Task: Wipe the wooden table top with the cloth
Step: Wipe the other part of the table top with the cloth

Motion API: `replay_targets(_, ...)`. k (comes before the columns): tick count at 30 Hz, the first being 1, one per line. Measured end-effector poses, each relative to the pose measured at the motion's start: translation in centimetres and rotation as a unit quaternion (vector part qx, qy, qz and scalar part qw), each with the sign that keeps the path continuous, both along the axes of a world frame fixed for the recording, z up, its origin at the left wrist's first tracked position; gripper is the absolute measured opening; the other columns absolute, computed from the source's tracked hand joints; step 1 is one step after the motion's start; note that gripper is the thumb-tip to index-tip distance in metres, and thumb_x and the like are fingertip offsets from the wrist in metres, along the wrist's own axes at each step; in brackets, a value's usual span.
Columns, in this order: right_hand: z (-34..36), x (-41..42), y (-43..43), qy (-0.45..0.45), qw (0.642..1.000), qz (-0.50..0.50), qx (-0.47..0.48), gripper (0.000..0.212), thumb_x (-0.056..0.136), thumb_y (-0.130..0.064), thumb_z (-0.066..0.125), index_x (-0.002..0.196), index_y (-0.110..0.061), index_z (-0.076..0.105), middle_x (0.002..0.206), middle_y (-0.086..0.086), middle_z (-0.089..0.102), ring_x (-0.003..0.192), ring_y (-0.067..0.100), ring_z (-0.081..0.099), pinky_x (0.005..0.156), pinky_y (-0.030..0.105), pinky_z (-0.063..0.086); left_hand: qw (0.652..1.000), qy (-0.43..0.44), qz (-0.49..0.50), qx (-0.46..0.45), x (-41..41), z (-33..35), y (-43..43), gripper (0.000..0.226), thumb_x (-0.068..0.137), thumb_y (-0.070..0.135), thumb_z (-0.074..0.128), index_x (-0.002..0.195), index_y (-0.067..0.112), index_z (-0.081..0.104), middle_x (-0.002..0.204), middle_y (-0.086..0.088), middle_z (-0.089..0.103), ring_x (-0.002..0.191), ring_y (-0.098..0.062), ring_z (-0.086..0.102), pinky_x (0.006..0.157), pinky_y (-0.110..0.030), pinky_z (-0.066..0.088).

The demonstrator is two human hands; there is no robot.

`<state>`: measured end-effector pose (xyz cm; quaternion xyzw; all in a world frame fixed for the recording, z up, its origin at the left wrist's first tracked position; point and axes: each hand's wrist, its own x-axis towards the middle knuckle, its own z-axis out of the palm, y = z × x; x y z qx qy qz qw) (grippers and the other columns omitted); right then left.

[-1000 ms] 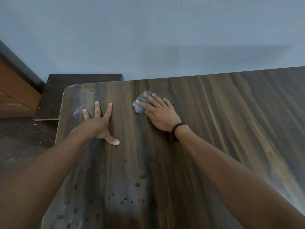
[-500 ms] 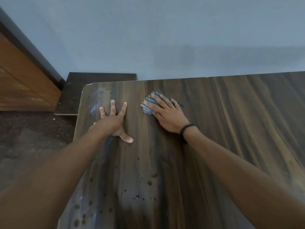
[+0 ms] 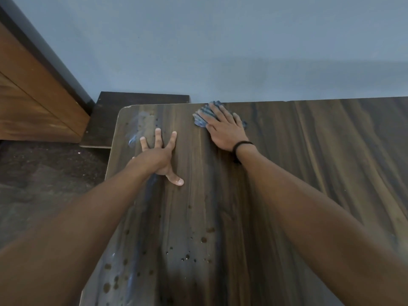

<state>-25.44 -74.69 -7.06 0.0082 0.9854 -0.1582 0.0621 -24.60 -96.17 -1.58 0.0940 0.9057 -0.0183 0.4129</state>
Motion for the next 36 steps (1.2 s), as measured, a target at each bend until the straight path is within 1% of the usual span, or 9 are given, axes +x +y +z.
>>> replay_targets(2,0.0,0.0,-1.3,0.003,1.0,0.006,0.002,0.053,0.105,-0.036,0.024,0.155,-0.051,0.013,0.168,-0.014,0.0,0.154,0.015,-0.002,0.121,0.047,-0.003,1.0,0.004,0.002,-0.001,0.3,-0.2,-0.3,0.153,0.052,0.056,0.088,0.137,0.044,-0.039,0.145,0.001,-0.051,0.138,-0.047,-0.031,0.111,-0.069,0.014)
replay_targets(6,-1.4,4.7,1.6,0.03,0.995,0.096,-0.003,0.05,0.104,-0.044,0.018,0.152,-0.056,0.01,0.167,-0.016,0.003,0.154,0.013,0.0,0.12,0.043,-0.003,1.0,0.007,-0.007,0.011,0.4,0.0,-0.3,0.151,0.054,0.054,0.088,0.139,0.043,-0.036,0.146,0.001,-0.05,0.138,-0.047,-0.031,0.112,-0.068,0.013)
replay_targets(10,-1.0,2.8,1.2,0.013,1.0,-0.013,-0.006,0.05,0.106,-0.041,0.023,0.154,-0.052,0.013,0.168,-0.013,0.001,0.154,0.015,-0.002,0.121,0.046,-0.004,1.0,-0.001,0.001,0.008,0.3,0.4,-0.1,0.149,0.057,0.052,0.088,0.139,0.042,-0.037,0.145,0.0,-0.051,0.137,-0.046,-0.032,0.112,-0.067,0.013)
replay_targets(15,-1.3,4.7,0.4,0.026,0.996,0.081,-0.005,0.05,0.104,-0.043,0.018,0.153,-0.054,0.012,0.167,-0.013,0.003,0.154,0.015,-0.001,0.12,0.044,-0.005,1.0,0.0,-0.006,0.004,0.3,0.4,0.0,0.149,0.057,0.052,0.087,0.138,0.042,-0.038,0.145,0.0,-0.051,0.137,-0.046,-0.032,0.112,-0.068,0.013)
replay_targets(20,0.0,0.5,-1.1,0.011,0.999,-0.03,0.004,0.052,0.106,-0.036,0.026,0.155,-0.049,0.014,0.168,-0.012,0.001,0.154,0.016,-0.001,0.122,0.047,-0.002,1.0,-0.004,-0.007,-0.007,0.1,0.2,0.2,0.15,0.057,0.055,0.087,0.137,0.041,-0.04,0.144,-0.001,-0.051,0.137,-0.048,-0.032,0.112,-0.067,0.014)
replay_targets(25,-0.9,4.1,0.8,0.025,0.996,0.089,0.001,0.05,0.105,-0.042,0.02,0.153,-0.054,0.014,0.167,-0.014,0.004,0.154,0.015,0.001,0.121,0.046,-0.001,1.0,-0.001,-0.008,0.002,0.2,0.0,0.0,0.151,0.056,0.054,0.088,0.137,0.042,-0.039,0.144,0.0,-0.052,0.137,-0.047,-0.032,0.111,-0.068,0.014)
replay_targets(29,-0.5,0.0,0.9,0.019,1.0,-0.018,0.007,0.051,0.106,-0.038,0.025,0.154,-0.053,0.014,0.167,-0.015,0.003,0.154,0.015,0.0,0.121,0.047,0.001,1.0,-0.004,0.001,0.001,0.0,-0.1,-0.1,0.152,0.055,0.054,0.088,0.135,0.044,-0.041,0.142,0.001,-0.053,0.137,-0.046,-0.033,0.111,-0.069,0.014)
replay_targets(33,-0.5,-2.9,0.3,-0.008,0.999,0.053,0.007,0.052,0.105,-0.039,0.023,0.154,-0.054,0.012,0.167,-0.015,0.0,0.154,0.013,-0.003,0.122,0.048,-0.001,1.0,0.002,-0.002,0.001,-0.1,-0.5,-0.2,0.153,0.053,0.054,0.089,0.135,0.045,-0.04,0.142,0.002,-0.053,0.137,-0.045,-0.033,0.111,-0.069,0.015)
replay_targets(36,-0.1,-4.2,-0.6,-0.004,1.0,-0.009,-0.004,0.052,0.105,-0.037,0.024,0.155,-0.05,0.015,0.168,-0.013,0.003,0.154,0.014,-0.003,0.121,0.047,-0.002,1.0,0.0,0.001,0.0,-0.2,-0.4,-0.1,0.154,0.052,0.056,0.088,0.134,0.044,-0.041,0.143,0.001,-0.053,0.137,-0.047,-0.032,0.111,-0.069,0.015)
